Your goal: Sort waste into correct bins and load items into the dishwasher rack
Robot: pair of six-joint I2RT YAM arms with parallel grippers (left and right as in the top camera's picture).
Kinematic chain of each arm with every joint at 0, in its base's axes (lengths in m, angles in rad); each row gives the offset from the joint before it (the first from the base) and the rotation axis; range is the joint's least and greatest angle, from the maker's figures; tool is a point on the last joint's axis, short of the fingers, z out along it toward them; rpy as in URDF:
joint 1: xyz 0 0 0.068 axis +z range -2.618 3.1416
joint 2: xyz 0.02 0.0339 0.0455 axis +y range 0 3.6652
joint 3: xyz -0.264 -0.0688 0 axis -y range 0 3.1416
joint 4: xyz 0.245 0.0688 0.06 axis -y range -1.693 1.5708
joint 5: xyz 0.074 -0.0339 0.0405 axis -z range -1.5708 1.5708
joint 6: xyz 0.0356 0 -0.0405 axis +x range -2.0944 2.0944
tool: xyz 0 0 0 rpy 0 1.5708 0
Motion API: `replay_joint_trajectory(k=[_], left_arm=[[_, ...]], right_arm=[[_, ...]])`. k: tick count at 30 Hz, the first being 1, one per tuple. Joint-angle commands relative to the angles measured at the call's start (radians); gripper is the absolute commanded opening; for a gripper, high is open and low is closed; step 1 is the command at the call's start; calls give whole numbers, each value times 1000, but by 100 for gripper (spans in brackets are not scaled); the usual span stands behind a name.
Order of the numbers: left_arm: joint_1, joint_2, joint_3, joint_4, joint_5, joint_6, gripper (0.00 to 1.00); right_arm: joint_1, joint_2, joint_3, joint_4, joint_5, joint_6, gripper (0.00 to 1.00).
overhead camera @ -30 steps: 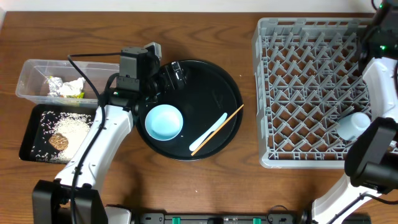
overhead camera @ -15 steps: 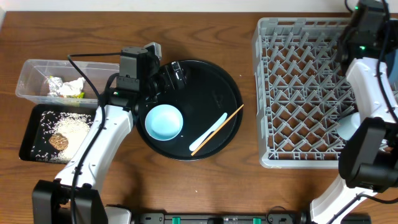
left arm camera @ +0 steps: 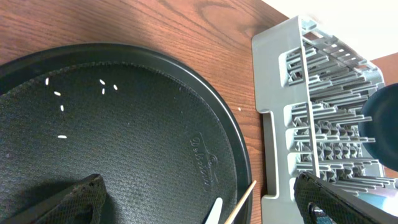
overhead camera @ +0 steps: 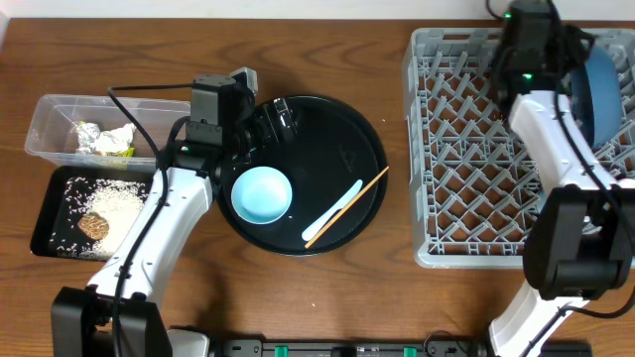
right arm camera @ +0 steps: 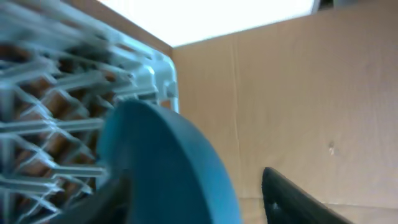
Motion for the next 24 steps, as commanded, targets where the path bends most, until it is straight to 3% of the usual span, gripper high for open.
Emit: replay_joint_trajectory(k=[1, 3, 5, 10, 15, 22, 24], left_arm=[[4, -17, -10, 0, -5, 14, 98], [4, -17, -10, 0, -5, 14, 98], [4, -17, -10, 0, -5, 14, 98], [4, -17, -10, 0, -5, 14, 98], [4, -17, -10, 0, -5, 14, 98], [4, -17, -10, 0, -5, 14, 98], [4, -17, -10, 0, -5, 14, 98]], right_arm=[[66, 14, -6, 1, -1, 35, 81], [96, 8, -5, 0, 10, 48, 93], [124, -5, -5, -3, 27, 99, 98], [160, -87, 38, -175, -40, 273, 99], [109, -205, 158, -515, -346, 513, 95], [-114, -312, 326, -785, -785, 716, 75], [-207, -334, 341, -811, -898, 754, 57]])
